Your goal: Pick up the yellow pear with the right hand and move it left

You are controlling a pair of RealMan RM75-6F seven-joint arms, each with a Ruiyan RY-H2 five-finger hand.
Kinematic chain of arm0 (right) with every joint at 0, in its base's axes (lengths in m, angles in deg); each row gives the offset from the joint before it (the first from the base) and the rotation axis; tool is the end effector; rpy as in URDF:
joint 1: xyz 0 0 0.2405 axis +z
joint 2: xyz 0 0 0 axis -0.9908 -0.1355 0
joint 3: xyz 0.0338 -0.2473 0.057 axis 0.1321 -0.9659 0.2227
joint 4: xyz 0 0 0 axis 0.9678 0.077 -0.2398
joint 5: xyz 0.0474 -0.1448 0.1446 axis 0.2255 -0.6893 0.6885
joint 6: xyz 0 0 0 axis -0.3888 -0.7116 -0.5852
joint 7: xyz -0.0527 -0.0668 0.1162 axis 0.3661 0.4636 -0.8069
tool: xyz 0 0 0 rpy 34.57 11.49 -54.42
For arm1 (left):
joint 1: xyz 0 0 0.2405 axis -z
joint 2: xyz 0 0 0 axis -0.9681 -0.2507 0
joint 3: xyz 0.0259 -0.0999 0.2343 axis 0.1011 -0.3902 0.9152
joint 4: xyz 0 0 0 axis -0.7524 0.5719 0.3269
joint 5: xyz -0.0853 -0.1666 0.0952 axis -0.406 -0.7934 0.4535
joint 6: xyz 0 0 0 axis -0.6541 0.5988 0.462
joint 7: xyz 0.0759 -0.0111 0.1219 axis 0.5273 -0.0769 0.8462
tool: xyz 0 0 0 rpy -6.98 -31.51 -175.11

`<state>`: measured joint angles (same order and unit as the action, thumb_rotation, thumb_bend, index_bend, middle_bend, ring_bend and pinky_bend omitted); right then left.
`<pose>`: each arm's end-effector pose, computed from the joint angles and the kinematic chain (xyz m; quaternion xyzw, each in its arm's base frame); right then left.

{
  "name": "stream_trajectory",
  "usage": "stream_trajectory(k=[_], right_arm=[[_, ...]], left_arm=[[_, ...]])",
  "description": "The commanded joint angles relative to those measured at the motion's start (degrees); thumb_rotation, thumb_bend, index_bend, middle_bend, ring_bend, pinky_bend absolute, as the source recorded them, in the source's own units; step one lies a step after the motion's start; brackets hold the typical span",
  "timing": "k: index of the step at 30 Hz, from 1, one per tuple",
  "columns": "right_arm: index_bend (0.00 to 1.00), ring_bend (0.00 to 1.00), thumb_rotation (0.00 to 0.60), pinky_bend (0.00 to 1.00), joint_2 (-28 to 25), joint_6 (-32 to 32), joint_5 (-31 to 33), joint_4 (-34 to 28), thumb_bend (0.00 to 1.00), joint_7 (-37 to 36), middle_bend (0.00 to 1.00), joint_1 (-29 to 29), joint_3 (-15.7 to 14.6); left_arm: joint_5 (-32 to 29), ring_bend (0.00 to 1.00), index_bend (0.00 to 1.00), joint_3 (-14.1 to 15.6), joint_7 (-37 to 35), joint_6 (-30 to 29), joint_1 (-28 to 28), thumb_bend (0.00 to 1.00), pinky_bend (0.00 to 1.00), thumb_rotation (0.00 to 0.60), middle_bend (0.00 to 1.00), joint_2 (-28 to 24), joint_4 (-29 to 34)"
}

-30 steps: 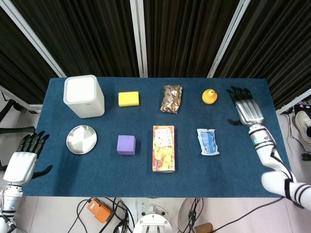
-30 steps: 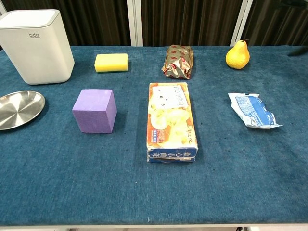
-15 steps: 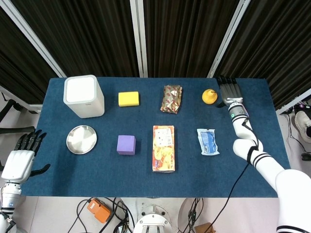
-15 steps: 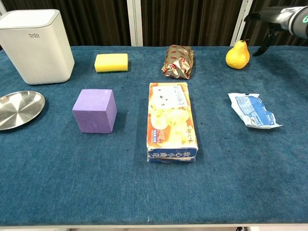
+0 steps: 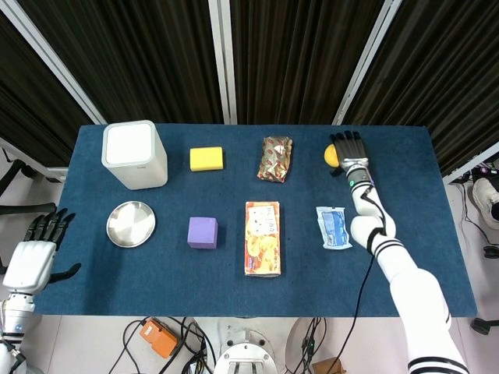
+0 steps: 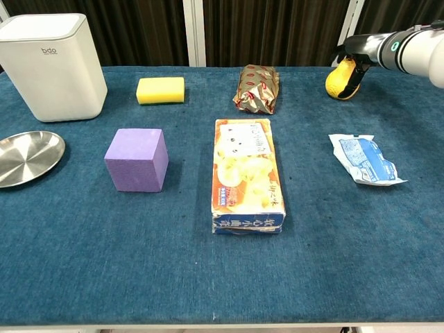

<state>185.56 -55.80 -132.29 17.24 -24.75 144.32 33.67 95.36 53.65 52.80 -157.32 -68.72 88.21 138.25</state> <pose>-0.2064 -0.5145 0.0053 0.6768 -0.4353 0.2225 0.5504 -0.3166 0.1825 0.1438 -0.6360 -0.3872 -0.3392 0.5749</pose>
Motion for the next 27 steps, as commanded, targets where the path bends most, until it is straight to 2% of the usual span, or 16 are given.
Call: stream_trajectory(k=[1, 7, 12, 18, 23, 27], right_arm=[[0.30, 0.19, 0.600, 0.25, 1.62, 0.94, -0.64, 2.79, 0.39, 0.25, 0.26, 1.19, -0.17], [0.47, 0.38, 0.600, 0.44, 3.93, 2.30, 0.11, 6.88, 0.40, 1.38, 0.38, 2.29, 1.00], [0.57, 0.49, 0.600, 0.52, 4.81, 2.26, 0.15, 8.23, 0.42, 2.56, 0.46, 2.30, 1.60], [0.69, 0.59, 0.600, 0.60, 4.44, -0.64, -0.29, 8.08, 0.44, 3.22, 0.54, 2.02, 2.12], [0.71, 0.61, 0.600, 0.61, 2.70, -4.02, -1.11, 4.96, 0.45, 1.80, 0.56, 1.84, 2.38], [0.71, 0.61, 0.600, 0.61, -0.84, -11.08, -4.37, -3.63, 0.45, -2.83, 0.56, 0.75, 1.29]], left_arm=[[0.09, 0.00, 0.00, 0.05, 0.02, -0.02, 0.01, 0.12, 0.04, 0.600, 0.00, 0.00, 0.01], [0.35, 0.00, 0.00, 0.15, 0.10, -0.61, -0.24, 0.12, 0.04, 0.600, 0.00, 0.03, 0.01], [0.20, 0.00, 0.00, 0.11, 0.37, -0.80, -0.36, 0.12, 0.04, 0.600, 0.00, 0.15, 0.00], [0.22, 0.00, 0.00, 0.11, 0.19, -0.78, -0.33, 0.12, 0.04, 0.600, 0.00, 0.07, 0.02], [0.26, 0.00, 0.00, 0.16, -0.05, -0.83, -0.38, 0.12, 0.04, 0.600, 0.00, -0.06, 0.10], [0.63, 0.00, 0.00, 0.21, -0.19, -1.49, -0.62, 0.12, 0.04, 0.600, 0.00, -0.13, 0.16]])
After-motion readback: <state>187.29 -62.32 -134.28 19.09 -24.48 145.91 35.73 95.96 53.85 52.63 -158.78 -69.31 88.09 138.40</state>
